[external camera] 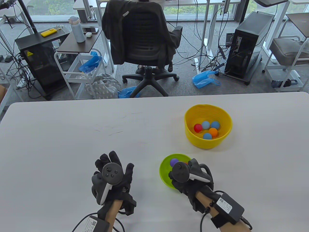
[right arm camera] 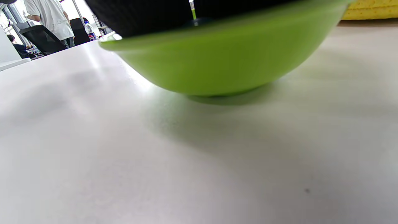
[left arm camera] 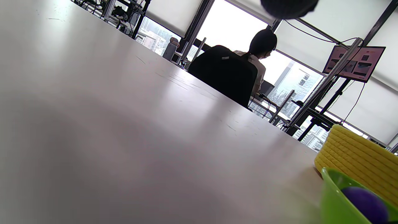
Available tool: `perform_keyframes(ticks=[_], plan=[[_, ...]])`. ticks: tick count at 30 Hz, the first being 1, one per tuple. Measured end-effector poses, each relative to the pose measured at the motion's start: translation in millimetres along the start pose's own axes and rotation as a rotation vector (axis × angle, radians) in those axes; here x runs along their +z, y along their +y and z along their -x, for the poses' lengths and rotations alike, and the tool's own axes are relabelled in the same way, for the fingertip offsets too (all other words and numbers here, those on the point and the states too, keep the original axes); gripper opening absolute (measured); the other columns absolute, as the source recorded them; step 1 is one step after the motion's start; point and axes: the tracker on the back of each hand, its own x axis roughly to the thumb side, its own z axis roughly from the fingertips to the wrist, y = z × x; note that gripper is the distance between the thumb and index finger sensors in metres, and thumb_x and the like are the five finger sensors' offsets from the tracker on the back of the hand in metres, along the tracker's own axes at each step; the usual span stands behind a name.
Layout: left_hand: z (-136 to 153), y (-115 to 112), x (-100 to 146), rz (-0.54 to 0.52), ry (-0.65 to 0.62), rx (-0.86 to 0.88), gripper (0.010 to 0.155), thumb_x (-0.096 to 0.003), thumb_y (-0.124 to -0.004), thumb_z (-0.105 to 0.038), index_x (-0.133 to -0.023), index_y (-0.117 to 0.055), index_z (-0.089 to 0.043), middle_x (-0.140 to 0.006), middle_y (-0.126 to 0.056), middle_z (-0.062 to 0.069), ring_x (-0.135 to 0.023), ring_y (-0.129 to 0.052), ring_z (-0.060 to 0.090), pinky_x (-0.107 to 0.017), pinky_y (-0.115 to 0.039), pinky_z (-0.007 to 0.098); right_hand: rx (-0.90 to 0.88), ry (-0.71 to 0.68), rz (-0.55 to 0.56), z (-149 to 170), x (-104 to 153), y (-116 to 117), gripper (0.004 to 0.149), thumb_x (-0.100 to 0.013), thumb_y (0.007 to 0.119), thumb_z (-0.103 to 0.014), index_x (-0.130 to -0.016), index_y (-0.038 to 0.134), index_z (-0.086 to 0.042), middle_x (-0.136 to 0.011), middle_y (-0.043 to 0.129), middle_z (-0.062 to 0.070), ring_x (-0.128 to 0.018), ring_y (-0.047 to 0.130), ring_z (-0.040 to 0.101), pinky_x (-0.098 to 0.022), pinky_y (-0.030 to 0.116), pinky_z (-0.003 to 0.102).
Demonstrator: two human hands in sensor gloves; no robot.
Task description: Toss ping pong balls into fabric basket
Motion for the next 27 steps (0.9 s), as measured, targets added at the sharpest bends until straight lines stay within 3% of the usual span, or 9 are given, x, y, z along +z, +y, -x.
perform_keyframes(ticks=[9,17,27], plan=[[0,0,0,-0.001,0.002,-0.003,0.084,-0.0597,-0.064,-0.051,-0.115,-0.015,-0.011,-0.116,-0.002,0.026,-0.104,-0.002,0.056,-0.068,-0.013,0.079,-0.127,-0.064,0.106,7,14,-18,0.045,-0.053,0.083,-0.029,-0.097,0.078,-0.018,-0.104,0.073,0.022,-0.077,0.090,0.045,-0.056,0.079,0.056],[0,0,0,-0.002,0.002,-0.005,0.084,-0.0596,-0.064,-0.051,-0.115,-0.015,-0.011,-0.116,-0.002,0.026,-0.104,-0.002,0.056,-0.068,-0.013,0.079,-0.440,-0.168,0.293,28,40,-48,0.044,-0.053,0.082,-0.033,-0.095,0.080,-0.019,-0.101,0.078,0.021,-0.072,0.094,0.042,-0.052,0.082,0.054],[0,0,1,-0.001,0.003,-0.008,0.084,-0.0597,-0.064,-0.051,-0.115,-0.015,-0.011,-0.116,-0.003,0.026,-0.104,-0.002,0.056,-0.068,-0.013,0.079,-0.917,-0.237,0.425,81,55,-62,0.049,-0.053,0.083,-0.038,-0.095,0.079,-0.014,-0.094,0.084,0.021,-0.063,0.099,0.038,-0.046,0.087,0.049]])
